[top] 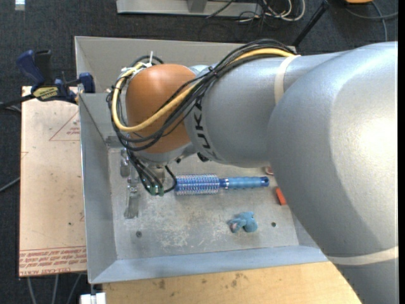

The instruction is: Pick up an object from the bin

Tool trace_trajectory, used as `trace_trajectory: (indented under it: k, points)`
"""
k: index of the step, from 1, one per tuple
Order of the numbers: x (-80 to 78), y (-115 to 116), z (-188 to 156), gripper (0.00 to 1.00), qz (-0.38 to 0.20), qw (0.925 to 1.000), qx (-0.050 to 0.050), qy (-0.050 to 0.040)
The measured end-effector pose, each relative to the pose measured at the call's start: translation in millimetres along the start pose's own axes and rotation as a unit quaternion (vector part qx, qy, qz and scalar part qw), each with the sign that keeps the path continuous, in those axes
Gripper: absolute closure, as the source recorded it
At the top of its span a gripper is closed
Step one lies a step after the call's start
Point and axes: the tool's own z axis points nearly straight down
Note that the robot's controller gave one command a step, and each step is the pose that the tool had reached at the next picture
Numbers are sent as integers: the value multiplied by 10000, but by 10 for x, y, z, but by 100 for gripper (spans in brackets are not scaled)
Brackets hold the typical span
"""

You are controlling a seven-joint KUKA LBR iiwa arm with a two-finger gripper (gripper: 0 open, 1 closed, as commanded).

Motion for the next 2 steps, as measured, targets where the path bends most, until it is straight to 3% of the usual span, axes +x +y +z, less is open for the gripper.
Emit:
trace_trajectory:
  k: [1,2]
  points:
    - [-104,-327,-392,0,-159,9999,-6,-65]
    - [-864,-1143,-403,0,-130,9999,11,-80]
